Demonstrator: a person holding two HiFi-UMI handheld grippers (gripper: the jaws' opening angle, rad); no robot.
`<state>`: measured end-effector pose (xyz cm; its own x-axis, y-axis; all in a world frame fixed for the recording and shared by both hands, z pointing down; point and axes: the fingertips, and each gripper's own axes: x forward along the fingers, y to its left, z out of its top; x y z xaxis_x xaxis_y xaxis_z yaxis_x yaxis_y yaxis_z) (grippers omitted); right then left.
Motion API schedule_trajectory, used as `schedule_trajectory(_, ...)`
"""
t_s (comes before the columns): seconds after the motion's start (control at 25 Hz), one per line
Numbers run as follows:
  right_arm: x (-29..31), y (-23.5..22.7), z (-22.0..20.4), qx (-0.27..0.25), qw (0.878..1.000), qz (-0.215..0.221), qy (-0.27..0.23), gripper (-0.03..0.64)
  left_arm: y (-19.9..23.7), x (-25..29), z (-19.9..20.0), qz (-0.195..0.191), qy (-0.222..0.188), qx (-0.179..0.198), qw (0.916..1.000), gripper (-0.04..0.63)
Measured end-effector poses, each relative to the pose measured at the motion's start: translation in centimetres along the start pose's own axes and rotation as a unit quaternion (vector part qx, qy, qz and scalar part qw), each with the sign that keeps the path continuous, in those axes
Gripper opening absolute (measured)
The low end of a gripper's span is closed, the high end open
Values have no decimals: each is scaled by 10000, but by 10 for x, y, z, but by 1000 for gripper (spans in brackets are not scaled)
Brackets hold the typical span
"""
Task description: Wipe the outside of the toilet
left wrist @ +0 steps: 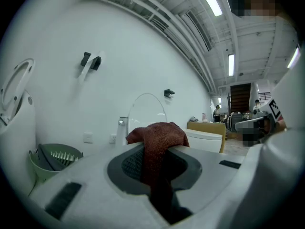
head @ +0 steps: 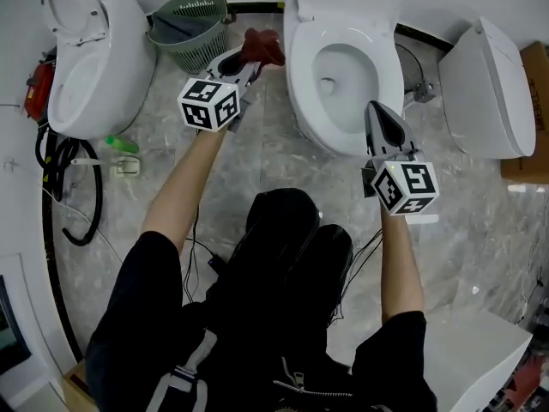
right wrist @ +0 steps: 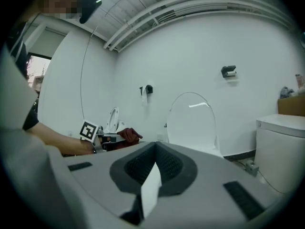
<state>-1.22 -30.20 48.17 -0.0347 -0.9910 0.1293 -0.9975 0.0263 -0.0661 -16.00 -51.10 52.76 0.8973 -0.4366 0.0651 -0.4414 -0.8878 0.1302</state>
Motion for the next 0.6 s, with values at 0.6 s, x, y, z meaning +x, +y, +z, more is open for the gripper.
schedule_trajectory(0.6, -32, -33, -87, -169, 9987, -470, 75, 3, 66, 88, -155, 159, 478, -78, 9987, 54)
